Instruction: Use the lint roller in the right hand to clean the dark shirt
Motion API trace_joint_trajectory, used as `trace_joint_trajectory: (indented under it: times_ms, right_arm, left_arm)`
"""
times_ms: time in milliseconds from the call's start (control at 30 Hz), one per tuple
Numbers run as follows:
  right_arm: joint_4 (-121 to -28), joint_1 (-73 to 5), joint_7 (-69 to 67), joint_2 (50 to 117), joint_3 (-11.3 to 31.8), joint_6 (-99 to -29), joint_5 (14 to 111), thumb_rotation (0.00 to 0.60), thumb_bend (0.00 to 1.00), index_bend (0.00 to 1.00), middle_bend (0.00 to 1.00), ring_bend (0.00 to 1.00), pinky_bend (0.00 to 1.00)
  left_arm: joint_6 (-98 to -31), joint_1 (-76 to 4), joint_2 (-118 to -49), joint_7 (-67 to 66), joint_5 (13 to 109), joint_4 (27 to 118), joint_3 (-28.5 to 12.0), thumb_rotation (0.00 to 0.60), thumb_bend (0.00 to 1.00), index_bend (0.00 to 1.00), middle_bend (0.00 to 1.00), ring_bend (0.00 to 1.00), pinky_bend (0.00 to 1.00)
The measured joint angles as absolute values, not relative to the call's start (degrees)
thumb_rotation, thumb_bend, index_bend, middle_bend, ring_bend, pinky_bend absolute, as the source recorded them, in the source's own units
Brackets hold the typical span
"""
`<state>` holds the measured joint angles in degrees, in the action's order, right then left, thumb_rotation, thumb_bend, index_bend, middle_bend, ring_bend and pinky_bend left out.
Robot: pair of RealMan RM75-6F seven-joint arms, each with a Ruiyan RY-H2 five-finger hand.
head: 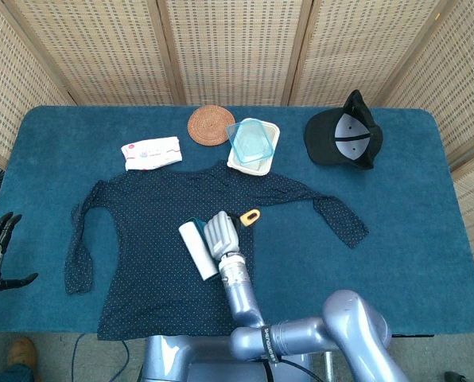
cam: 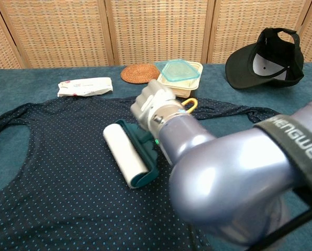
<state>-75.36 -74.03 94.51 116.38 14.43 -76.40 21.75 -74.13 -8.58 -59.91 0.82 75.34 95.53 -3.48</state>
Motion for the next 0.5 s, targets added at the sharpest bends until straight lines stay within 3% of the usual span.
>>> trace_joint_trajectory:
  times_ms: [267, 500]
  right_arm:
    - [-78.1, -69.0, 93.6, 107.4, 10.7, -76.8, 23.7, 0.600, 0.82, 0.75, 1.00, 1.00, 1.00]
    - [-79.4, -68.4, 94.3, 106.8, 10.5, -76.6, 23.9, 0.600, 0.82, 0.75, 1.00, 1.00, 1.00]
  left_arm:
    - [-74.4, -8.6, -59.9, 0.5, 75.7, 96.0, -3.4, 0.600, 0.00, 0.00, 0.00, 0.00, 0.00]
    - [-74.7, -8.5, -59.6, 1.0, 76.1, 96.2, -3.3, 0.600, 0.00, 0.00, 0.00, 0.00, 0.00]
